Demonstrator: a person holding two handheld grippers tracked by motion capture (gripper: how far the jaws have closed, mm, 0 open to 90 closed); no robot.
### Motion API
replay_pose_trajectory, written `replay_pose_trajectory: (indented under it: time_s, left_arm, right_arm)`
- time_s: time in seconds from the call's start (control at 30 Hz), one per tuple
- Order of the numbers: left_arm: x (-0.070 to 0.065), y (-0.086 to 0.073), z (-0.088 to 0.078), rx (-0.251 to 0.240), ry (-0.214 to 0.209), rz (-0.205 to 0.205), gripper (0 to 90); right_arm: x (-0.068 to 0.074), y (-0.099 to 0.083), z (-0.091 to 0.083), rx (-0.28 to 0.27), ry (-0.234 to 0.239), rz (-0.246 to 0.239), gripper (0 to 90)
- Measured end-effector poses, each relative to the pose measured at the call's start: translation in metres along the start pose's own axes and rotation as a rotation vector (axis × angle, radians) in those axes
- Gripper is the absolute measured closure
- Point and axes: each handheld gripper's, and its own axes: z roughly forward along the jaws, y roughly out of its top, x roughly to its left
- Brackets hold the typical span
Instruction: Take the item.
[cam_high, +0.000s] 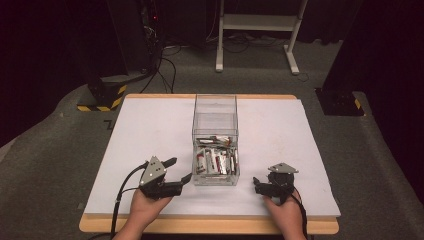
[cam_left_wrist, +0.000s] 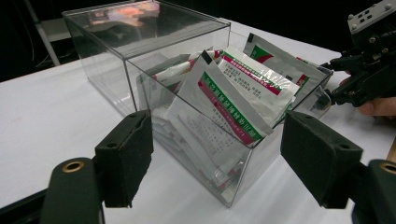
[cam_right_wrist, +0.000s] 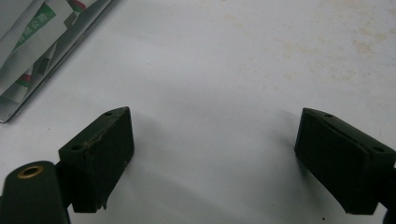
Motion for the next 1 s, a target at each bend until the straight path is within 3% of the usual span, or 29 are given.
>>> replay_pose_trajectory:
  time_s: [0.47,1.0]
  left_arm:
    - [-0.010,0.002,0.020,-0.002,-0.008,-0.033,28.8]
    - [-0.011,0.004,0.036,0.011,0.034,-0.011,37.1]
  right_arm:
    - [0.000,0.000,0.000,0.000,0.000,0.000,11.6]
    - [0.000,0.000,0.000,0.000,0.001,0.000,11.6]
